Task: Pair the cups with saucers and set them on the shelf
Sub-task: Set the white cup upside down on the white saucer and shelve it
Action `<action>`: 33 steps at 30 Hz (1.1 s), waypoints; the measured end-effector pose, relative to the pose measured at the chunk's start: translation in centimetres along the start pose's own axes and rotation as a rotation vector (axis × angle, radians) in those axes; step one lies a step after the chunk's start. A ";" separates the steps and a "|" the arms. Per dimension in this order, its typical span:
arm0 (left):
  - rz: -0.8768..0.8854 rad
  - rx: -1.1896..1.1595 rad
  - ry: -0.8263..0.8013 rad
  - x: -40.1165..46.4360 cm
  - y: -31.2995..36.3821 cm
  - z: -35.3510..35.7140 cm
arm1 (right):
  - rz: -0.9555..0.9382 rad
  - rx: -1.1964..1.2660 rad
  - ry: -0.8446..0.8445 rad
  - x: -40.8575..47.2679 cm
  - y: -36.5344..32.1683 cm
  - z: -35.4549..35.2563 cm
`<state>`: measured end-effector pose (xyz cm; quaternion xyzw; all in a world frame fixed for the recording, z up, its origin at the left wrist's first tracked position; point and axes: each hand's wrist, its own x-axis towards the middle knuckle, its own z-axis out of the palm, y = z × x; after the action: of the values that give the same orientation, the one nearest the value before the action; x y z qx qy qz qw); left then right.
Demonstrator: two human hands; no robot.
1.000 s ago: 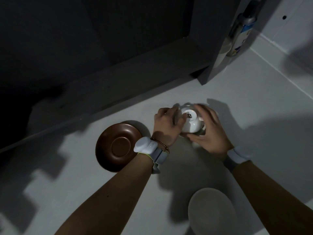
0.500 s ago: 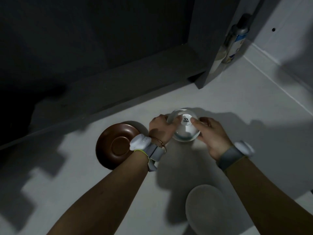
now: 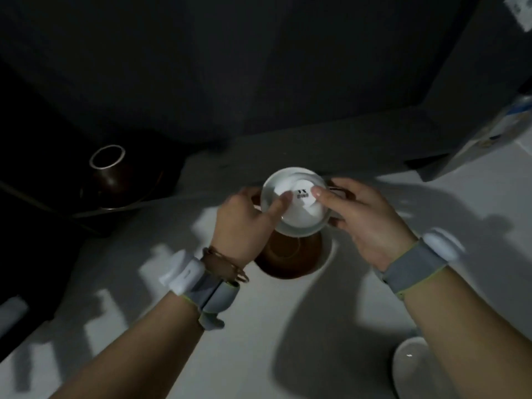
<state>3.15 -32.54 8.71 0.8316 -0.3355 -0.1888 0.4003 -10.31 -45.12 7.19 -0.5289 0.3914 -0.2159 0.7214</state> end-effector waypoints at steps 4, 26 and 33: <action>-0.065 0.011 0.051 3.2 -0.5 -3.9 | -0.025 -0.086 -0.040 3.3 -2.4 5.2; -0.253 -0.225 0.108 12.2 -3.6 -3.0 | 0.070 -0.191 0.084 11.9 -4.0 9.1; -0.215 -0.264 0.107 11.5 -4.4 -2.9 | -0.015 -0.429 0.123 12.1 -3.6 8.7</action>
<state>14.75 -37.07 6.46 0.8116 -0.1953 -0.2285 0.5010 4.19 -50.01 7.60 -0.6590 0.4675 -0.1648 0.5657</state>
